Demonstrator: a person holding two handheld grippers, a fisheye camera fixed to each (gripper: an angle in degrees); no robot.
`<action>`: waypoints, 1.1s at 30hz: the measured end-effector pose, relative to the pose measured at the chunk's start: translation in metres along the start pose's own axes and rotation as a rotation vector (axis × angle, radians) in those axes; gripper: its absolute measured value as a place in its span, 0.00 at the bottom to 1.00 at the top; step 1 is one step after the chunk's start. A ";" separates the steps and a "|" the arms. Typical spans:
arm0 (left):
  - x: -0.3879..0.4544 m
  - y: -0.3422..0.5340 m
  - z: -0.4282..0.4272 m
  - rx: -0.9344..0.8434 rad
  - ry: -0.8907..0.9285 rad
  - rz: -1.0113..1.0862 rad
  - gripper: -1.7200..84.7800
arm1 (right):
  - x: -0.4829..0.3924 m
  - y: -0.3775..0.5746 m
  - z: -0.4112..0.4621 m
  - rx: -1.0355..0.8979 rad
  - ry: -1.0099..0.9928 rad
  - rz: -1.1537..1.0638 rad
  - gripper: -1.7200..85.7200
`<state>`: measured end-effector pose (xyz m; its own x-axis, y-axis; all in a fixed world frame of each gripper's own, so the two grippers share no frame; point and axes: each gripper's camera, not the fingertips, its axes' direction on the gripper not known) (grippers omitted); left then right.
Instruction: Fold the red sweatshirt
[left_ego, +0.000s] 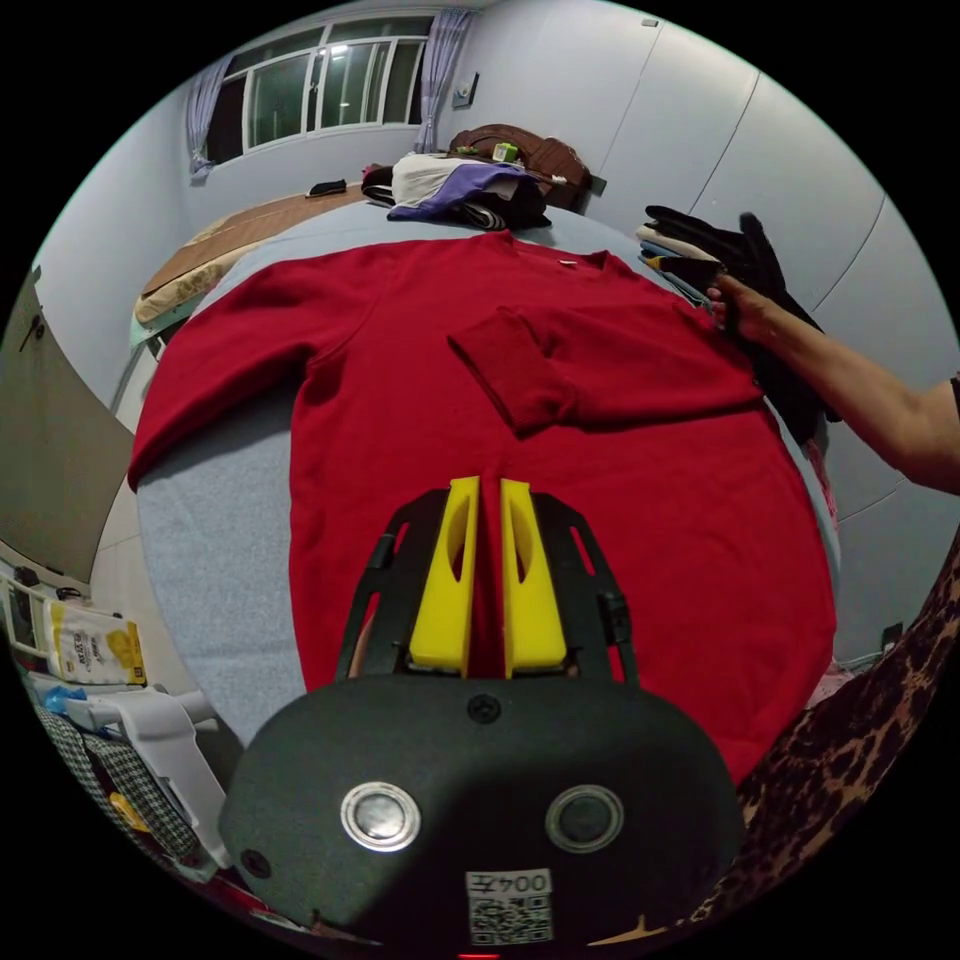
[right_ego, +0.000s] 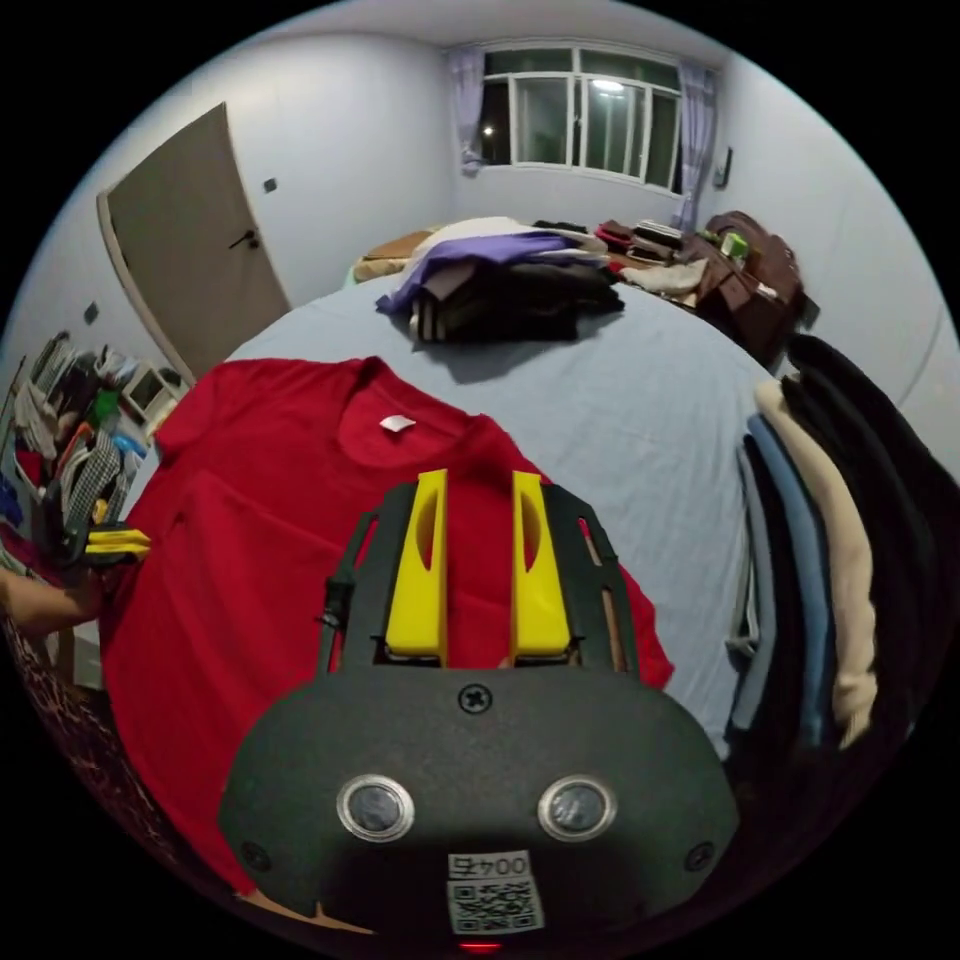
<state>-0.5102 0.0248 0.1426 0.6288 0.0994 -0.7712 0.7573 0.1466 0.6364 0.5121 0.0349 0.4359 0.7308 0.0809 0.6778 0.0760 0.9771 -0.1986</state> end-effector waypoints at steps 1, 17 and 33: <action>0.000 -0.001 -0.003 0.000 0.000 0.000 0.03 | -0.003 -0.005 0.008 -0.011 0.009 -0.007 0.14; -0.035 -0.040 -0.091 -0.003 0.002 0.000 0.03 | -0.117 0.105 -0.047 -0.091 -0.056 0.120 0.18; -0.174 -0.102 -0.207 -0.023 0.221 -0.131 0.04 | -0.270 0.272 -0.044 -0.423 0.066 0.413 0.12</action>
<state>-0.7334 0.1967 0.2083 0.4695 0.2902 -0.8339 0.8242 0.1948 0.5318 0.3653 0.2706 0.1682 0.7969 0.4120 0.4419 0.0302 0.7033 -0.7102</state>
